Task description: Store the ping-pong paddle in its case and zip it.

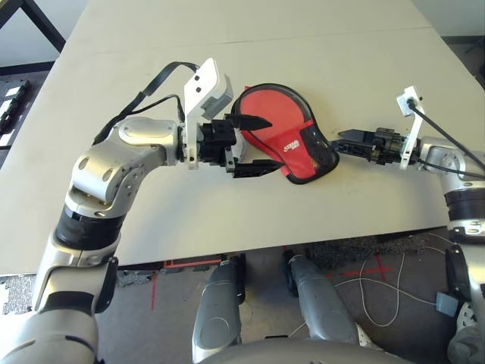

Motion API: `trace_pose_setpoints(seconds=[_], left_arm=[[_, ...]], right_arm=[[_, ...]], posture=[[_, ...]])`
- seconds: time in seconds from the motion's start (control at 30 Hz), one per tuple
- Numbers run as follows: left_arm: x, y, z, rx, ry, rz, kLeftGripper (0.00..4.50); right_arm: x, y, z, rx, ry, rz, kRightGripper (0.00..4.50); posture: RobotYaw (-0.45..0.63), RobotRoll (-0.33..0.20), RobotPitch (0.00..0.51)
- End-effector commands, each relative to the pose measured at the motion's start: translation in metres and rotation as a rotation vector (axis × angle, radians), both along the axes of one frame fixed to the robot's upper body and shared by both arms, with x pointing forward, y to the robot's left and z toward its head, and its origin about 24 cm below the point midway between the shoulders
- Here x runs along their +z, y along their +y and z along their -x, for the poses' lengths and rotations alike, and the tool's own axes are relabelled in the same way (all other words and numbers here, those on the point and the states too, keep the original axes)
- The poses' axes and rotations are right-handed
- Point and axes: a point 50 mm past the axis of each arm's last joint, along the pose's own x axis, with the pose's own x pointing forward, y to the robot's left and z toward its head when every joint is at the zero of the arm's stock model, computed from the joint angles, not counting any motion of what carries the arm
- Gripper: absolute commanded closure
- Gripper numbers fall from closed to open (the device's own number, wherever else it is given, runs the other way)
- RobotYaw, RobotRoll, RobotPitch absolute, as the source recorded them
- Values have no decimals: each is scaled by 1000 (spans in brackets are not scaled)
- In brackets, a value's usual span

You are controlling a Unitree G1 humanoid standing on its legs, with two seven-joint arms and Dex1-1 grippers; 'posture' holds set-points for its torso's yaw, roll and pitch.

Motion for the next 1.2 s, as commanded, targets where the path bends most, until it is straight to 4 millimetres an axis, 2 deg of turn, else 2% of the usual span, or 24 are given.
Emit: trace_pose_setpoints(seconds=[0.03, 0.53, 1.0, 1.2], left_arm=[[-3, 0, 4, -13, 4, -18, 0], [-8, 12, -11, 60, -114, -128, 0], [-11, 11, -13, 55, -129, -131, 0], [-12, 10, -14, 54, -131, -129, 0]], right_arm=[[-9, 6, 0, 7, 37, 21, 30], [-20, 22, 1, 43, 107, 25, 30], [-25, 41, 4, 89, 185, 1, 30], [-26, 48, 5, 82, 229, 49, 30]], posture=[[0, 0, 261], [0, 0, 264], [-4, 0, 260], [-8, 0, 260]])
